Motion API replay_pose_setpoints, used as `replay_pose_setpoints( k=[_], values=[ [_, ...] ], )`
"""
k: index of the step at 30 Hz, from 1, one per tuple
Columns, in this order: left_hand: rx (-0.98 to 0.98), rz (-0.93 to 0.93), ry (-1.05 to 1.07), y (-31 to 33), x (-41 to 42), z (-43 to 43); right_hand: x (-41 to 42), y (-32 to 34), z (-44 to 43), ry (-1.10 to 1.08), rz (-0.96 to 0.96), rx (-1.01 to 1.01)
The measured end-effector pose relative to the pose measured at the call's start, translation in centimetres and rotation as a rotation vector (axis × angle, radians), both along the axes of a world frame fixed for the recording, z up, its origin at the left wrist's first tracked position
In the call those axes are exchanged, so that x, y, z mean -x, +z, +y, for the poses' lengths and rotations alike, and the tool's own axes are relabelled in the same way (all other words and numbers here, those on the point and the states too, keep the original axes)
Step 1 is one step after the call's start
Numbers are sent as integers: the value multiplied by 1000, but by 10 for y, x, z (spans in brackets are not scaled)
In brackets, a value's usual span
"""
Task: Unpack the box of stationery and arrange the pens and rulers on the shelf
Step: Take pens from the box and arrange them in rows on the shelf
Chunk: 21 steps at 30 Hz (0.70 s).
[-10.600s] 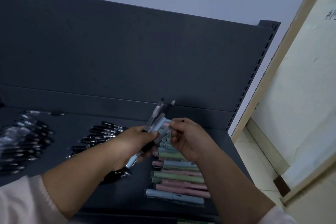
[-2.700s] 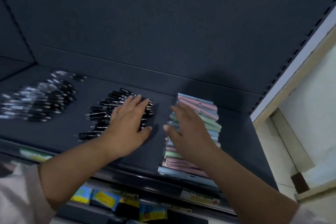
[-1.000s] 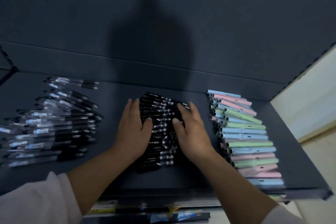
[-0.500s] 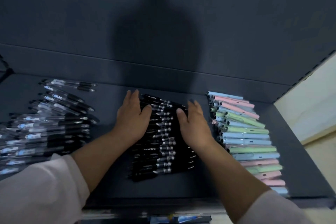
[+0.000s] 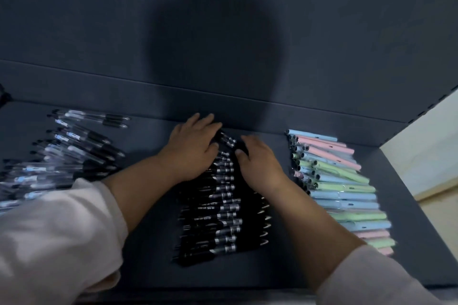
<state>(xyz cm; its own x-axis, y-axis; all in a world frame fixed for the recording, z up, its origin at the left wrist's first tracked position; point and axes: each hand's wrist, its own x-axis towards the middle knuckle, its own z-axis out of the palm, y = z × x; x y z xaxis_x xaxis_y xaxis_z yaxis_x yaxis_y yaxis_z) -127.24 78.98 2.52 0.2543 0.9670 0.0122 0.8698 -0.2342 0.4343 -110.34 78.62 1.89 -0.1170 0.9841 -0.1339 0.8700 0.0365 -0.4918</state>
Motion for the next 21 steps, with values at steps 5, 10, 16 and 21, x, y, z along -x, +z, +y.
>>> replay_pose_setpoints(
  k=[5, 10, 16, 21],
  values=[
    [105, 280, -108, 0, 1, 13, 6, 0, 17, 127, -5, 6],
    [108, 299, -57, -3, 8, -4, 1, 3, 11, 28, 140, 3],
    [135, -123, 134, -1, 12, -39, -16, 5, -36, -65, 232, -17],
    [146, -431, 253, -11, -5, -84, -16, -1, -75, -68, 202, -30]
  ],
)
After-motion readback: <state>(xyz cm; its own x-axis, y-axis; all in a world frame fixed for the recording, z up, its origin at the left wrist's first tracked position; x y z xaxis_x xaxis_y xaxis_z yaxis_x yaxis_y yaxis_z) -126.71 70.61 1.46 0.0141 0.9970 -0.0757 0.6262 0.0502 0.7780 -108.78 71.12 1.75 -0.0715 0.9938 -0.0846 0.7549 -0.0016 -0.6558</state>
